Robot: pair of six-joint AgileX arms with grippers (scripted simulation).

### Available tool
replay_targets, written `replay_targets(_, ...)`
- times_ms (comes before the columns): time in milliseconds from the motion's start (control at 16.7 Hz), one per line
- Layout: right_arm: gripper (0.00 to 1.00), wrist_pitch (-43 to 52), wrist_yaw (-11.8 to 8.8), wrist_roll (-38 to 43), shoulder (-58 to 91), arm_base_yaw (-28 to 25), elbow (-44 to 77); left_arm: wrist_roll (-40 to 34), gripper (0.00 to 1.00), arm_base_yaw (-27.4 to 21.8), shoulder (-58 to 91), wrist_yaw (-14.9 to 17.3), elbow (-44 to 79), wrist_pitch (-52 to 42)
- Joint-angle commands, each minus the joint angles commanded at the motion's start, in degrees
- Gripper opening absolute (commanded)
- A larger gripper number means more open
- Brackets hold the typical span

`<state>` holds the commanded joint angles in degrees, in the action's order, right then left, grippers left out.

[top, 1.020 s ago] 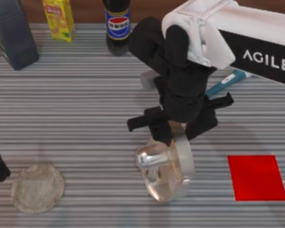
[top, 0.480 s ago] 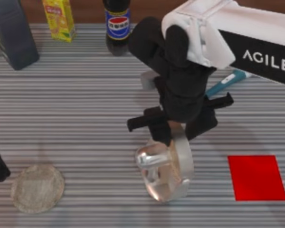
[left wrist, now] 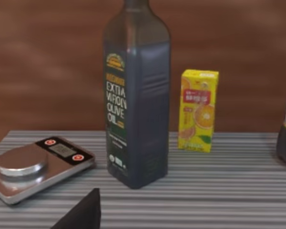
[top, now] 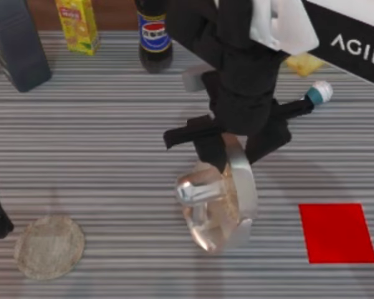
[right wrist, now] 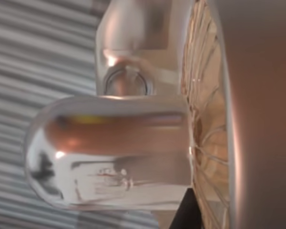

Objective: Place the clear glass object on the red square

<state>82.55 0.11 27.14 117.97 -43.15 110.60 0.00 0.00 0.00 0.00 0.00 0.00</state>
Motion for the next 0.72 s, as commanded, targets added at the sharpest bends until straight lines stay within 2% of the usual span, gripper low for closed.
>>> replay_targets(420, 0.0, 0.31, -0.03, 2.01, -0.61, 0.71, -0.61, 0.0, 1.0, 0.0, 0.0, 0.0, 0.0, 0.0)
replay_targets(540, 0.0, 0.4, -0.03, 6.28, -1.85, 1.72, -2.31, 0.0, 1.0, 0.0, 0.0, 0.0, 0.0, 0.0)
replay_targets(720, 0.0, 0.31, -0.05, 17.32, -5.08, 4.19, -6.2, 0.0, 1.0, 0.0, 0.0, 0.0, 0.0, 0.0)
